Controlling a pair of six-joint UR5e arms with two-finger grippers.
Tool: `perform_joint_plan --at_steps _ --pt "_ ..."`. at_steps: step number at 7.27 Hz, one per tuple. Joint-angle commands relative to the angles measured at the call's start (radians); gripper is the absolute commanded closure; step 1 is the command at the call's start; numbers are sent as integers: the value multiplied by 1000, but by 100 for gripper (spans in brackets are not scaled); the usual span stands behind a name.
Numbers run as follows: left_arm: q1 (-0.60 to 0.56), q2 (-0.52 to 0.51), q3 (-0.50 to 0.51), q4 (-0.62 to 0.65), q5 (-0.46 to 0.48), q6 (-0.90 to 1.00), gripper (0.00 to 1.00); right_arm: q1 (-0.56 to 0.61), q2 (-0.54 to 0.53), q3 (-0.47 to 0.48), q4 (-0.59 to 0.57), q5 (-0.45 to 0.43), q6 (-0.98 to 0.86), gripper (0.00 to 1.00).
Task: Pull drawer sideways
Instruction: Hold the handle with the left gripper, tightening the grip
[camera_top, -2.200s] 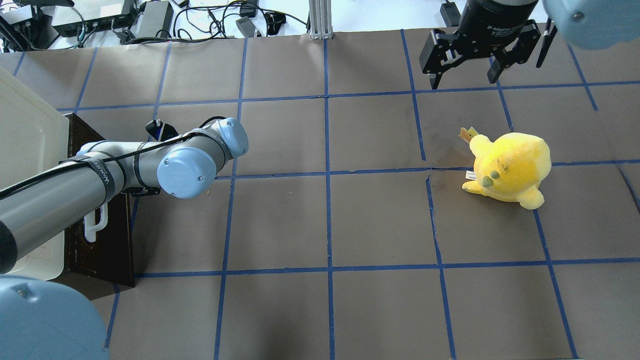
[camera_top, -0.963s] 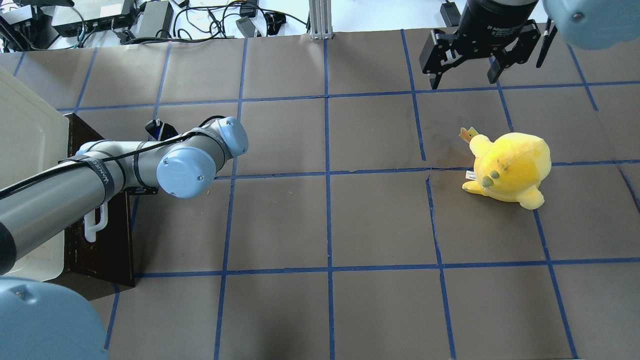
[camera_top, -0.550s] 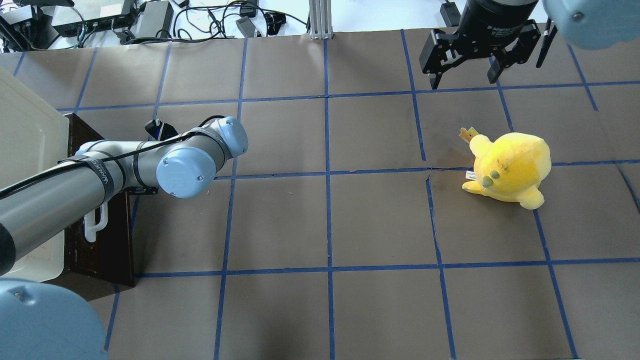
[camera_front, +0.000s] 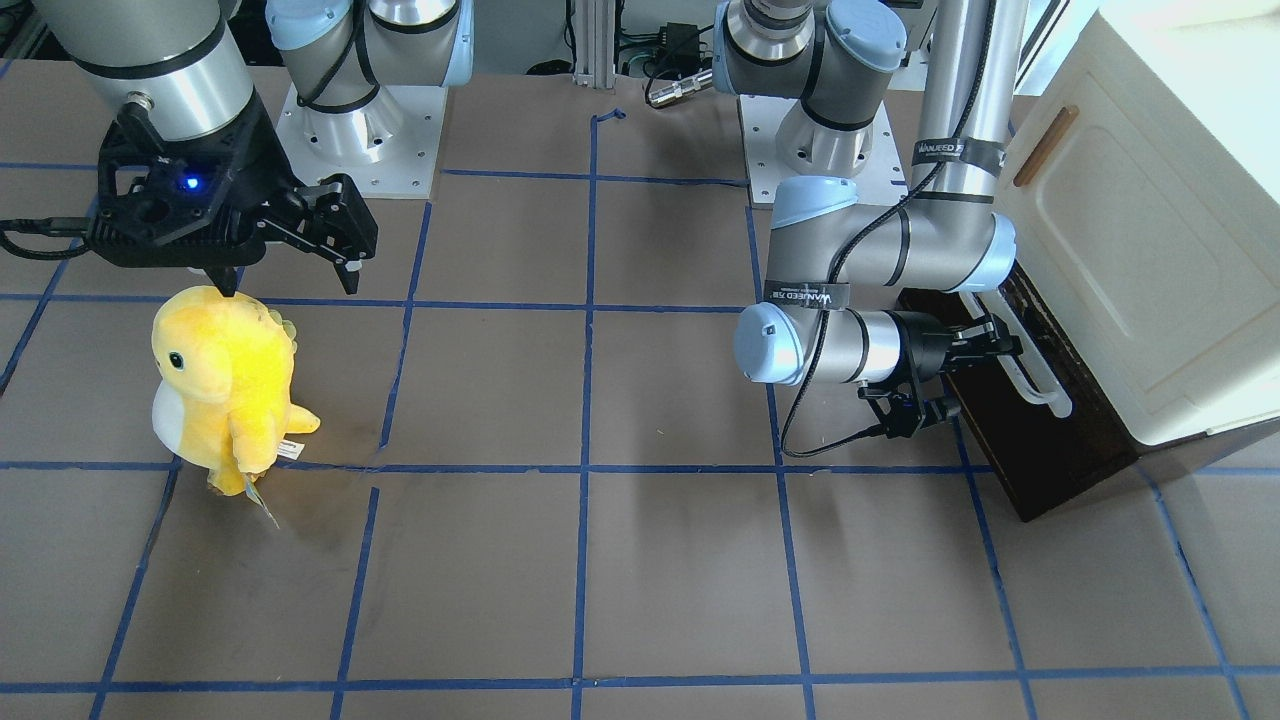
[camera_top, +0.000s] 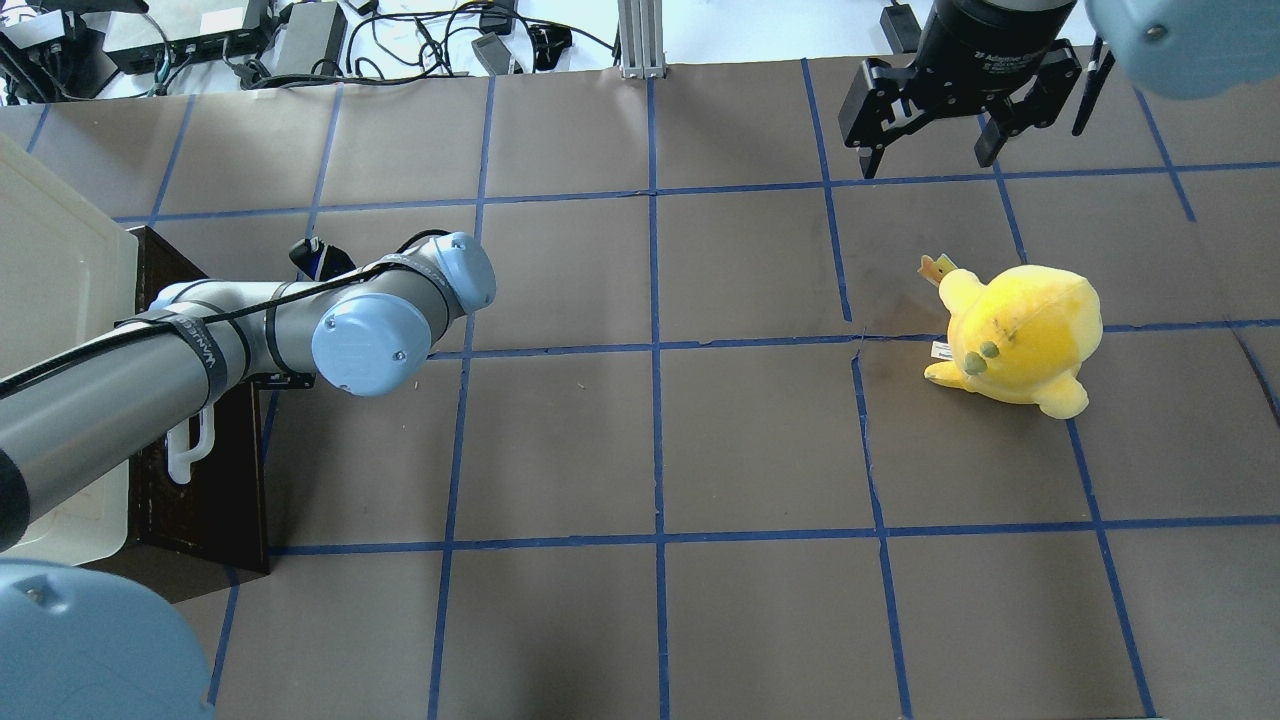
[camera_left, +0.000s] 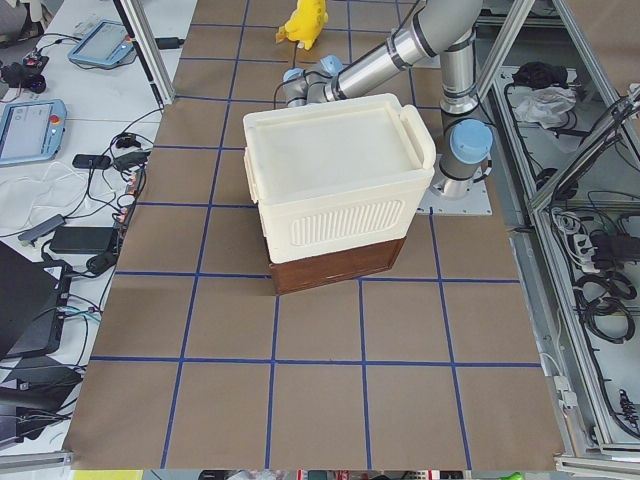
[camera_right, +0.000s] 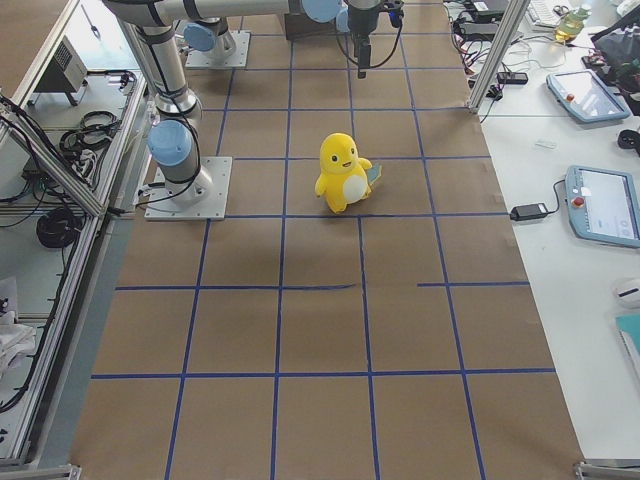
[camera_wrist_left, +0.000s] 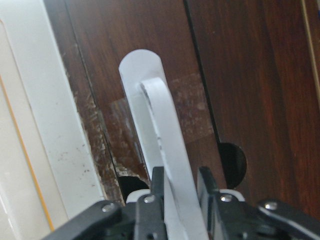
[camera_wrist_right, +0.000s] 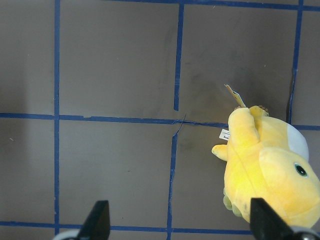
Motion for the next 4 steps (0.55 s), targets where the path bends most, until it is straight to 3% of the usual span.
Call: perform_joint_plan --at_steps 1,4 --pt "0 0 1 0 0 0 66 0 0 0 0 0 1 0" --pt "-6 -12 4 14 -2 6 67 0 0 0 0 0 1 0"
